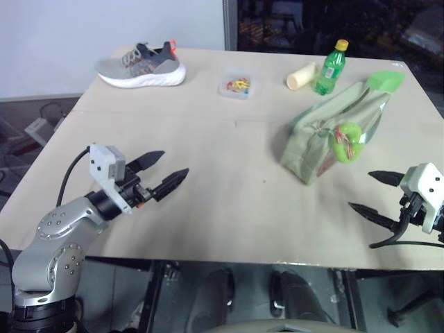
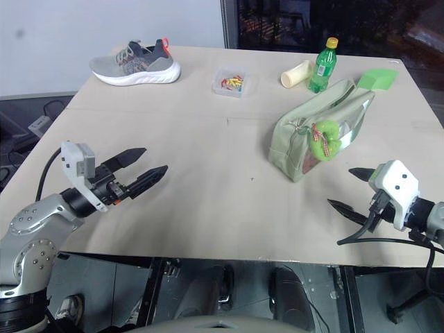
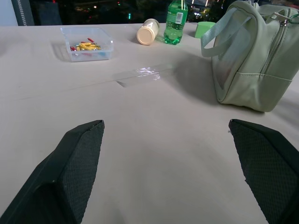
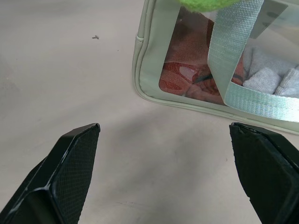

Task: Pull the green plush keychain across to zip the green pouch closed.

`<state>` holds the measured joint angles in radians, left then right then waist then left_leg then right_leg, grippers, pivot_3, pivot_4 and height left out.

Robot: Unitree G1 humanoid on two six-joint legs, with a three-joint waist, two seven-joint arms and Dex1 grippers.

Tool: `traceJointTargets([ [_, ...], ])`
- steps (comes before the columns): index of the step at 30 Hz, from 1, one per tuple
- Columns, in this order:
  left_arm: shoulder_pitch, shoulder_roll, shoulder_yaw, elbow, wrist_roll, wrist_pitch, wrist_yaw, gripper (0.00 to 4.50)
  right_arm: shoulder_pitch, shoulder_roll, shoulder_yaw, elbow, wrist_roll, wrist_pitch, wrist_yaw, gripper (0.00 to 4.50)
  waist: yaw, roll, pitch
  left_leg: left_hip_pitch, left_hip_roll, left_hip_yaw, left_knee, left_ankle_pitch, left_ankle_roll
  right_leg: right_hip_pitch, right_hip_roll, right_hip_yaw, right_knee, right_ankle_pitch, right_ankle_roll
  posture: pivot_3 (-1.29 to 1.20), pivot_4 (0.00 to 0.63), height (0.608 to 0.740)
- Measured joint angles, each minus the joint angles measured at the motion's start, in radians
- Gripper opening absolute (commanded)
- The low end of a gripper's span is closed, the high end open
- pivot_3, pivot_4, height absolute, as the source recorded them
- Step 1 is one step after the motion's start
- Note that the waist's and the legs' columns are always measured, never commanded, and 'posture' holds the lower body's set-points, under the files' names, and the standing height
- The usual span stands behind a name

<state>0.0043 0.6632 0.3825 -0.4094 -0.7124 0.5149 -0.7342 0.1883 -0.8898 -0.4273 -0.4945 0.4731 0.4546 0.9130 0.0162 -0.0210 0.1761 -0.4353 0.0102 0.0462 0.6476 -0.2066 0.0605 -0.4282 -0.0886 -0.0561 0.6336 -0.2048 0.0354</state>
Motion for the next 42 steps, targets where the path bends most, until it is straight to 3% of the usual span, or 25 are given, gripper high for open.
traceJointTargets([
  [2,0.000,-0.001,0.000,0.000,-0.003,0.001,-0.002,4.44,-0.002,-0.002,0.000,0.002,-0.003,-0.003,0.002,4.50,0.000,0.000,0.000,0.000,0.000,0.000,0.000,0.000,0.000,0.000,0.000,0.000,0.000,0.000,0.000,0.00,0.150,0.740],
  [12,-0.023,-0.015,-0.044,-0.041,-0.113,-0.047,-0.216,4.44,-0.198,-0.222,0.018,0.213,-0.213,-0.240,0.064,4.50,-0.003,0.002,0.001,0.000,0.000,0.002,0.001,0.002,0.003,0.000,0.001,-0.001,0.000,0.000,0.000,0.00,0.150,0.740],
  [14,-0.039,-0.012,-0.058,-0.052,-0.116,-0.052,-0.238,4.44,-0.299,-0.265,0.070,0.271,-0.264,-0.311,0.067,4.50,-0.004,0.003,0.001,0.001,0.000,0.003,0.001,0.002,0.004,0.000,0.001,-0.001,0.001,0.000,0.000,0.00,0.150,0.740],
  [17,-0.054,-0.015,-0.084,-0.061,-0.116,-0.064,-0.249,4.44,-0.566,-0.298,0.232,0.406,-0.390,-0.492,0.078,4.50,-0.011,0.004,0.002,0.003,0.000,0.004,0.001,0.001,0.002,-0.001,0.001,-0.001,0.002,0.000,0.000,0.00,0.150,0.740],
  [22,-0.075,-0.036,-0.119,-0.058,-0.112,-0.086,-0.246,4.44,-0.978,-0.184,0.522,0.722,-0.593,-0.819,0.130,4.50,-0.020,0.004,0.003,0.001,0.000,0.004,0.001,0.003,0.004,-0.001,0.007,-0.001,0.001,0.001,-0.001,0.00,0.150,0.740],
  [25,-0.066,-0.041,-0.115,-0.058,-0.103,-0.101,-0.233,4.50,-1.059,-0.122,0.613,0.858,-0.645,-0.939,0.155,3.88,-0.016,0.003,0.003,0.000,0.000,0.004,0.001,0.005,0.001,-0.001,0.007,0.000,0.001,0.003,-0.004,0.00,0.150,0.740],
  [32,-0.001,-0.057,-0.107,-0.082,-0.089,-0.141,-0.189,4.50,-1.164,-0.066,0.692,1.097,-0.710,-1.132,0.184,0.51,-0.018,0.004,0.003,0.001,0.000,0.005,0.002,0.004,0.002,0.000,0.007,0.001,0.001,0.003,-0.004,0.00,0.150,0.740],
  [34,0.011,-0.065,-0.106,-0.091,-0.075,-0.156,-0.175,4.50,-1.178,-0.047,0.690,1.113,-0.698,-1.112,0.196,0.16,-0.021,0.004,0.003,0.002,0.000,0.005,0.002,0.004,0.003,0.000,0.007,0.001,0.002,0.003,-0.004,0.00,0.150,0.740],
  [37,0.027,-0.077,-0.107,-0.092,-0.054,-0.175,-0.154,4.50,-1.185,-0.003,0.680,1.096,-0.647,-0.979,0.216,0.16,-0.027,0.004,0.003,0.003,0.000,0.005,0.003,0.003,0.005,0.000,0.006,0.002,0.006,0.003,-0.005,0.00,0.150,0.740],
  [42,0.032,-0.098,-0.118,-0.086,0.006,-0.213,-0.116,4.50,-1.174,0.045,0.639,0.838,-0.582,-0.502,0.229,0.16,-0.026,0.005,0.004,0.003,0.001,0.005,0.003,0.003,0.004,-0.002,0.002,0.001,0.008,0.003,-0.005,0.00,0.150,0.740],
])
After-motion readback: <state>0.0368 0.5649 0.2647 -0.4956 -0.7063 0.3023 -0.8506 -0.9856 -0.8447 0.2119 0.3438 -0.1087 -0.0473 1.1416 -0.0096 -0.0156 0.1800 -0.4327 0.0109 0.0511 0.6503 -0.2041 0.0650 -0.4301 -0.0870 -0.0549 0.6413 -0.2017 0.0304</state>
